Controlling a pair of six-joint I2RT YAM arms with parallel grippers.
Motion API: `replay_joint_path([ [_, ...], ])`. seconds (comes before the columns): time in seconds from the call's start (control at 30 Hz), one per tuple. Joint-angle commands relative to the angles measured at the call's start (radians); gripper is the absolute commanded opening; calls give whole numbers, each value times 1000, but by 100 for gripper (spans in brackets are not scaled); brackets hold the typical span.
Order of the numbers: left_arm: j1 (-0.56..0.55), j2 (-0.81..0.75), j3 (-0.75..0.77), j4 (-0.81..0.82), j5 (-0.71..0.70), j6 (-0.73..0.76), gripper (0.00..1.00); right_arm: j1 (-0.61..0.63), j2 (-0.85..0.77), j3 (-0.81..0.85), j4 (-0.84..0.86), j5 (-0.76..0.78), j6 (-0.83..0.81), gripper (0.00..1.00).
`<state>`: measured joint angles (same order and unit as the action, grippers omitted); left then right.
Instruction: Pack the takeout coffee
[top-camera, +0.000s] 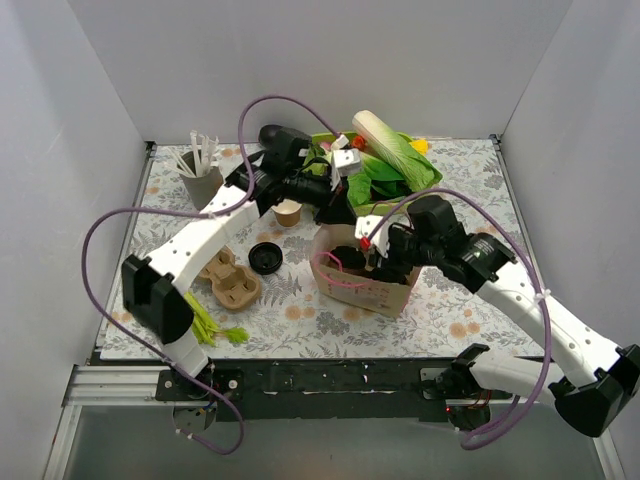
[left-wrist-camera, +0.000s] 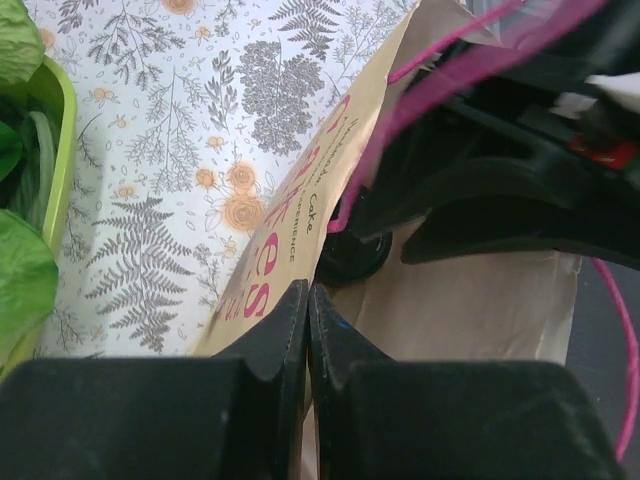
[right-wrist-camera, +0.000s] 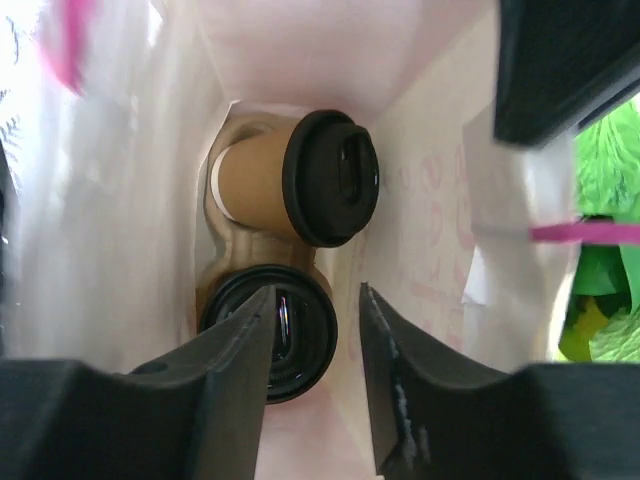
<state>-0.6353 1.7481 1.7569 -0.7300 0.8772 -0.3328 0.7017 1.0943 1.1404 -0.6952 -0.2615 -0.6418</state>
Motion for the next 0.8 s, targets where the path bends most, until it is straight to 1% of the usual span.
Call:
replay_joint_path([
  [0.0,-47,-251,-170,187,-113,-58,0,28,-108,-140,118,-24,-93,50],
  [0.07,-72,-295,-258,231,-159,-70,0,45,-125,-163,117,-34,-111,50],
  [0.1,-76,-338,-282,248,-178,-86,0,53,-129,-183,118,-33,-116,50],
  [0.17,-95,-369,-348,300,-240,-127,0,82,-146,-208,134,-21,-125,50],
  [0.3,-116,-415,-408,357,-317,-178,0,136,-159,-245,180,1,-151,52],
  [0.37,-122,-429,-428,379,-352,-193,0,165,-154,-252,194,7,-153,55],
  [0.4,-129,-436,-459,389,-362,-207,0,176,-149,-254,197,8,-154,56],
  [0.5,-136,-444,-488,399,-354,-206,0,209,-128,-251,220,24,-144,59],
  [0.77,-141,-469,-539,426,-365,-207,0,223,-42,-238,240,34,-98,62],
])
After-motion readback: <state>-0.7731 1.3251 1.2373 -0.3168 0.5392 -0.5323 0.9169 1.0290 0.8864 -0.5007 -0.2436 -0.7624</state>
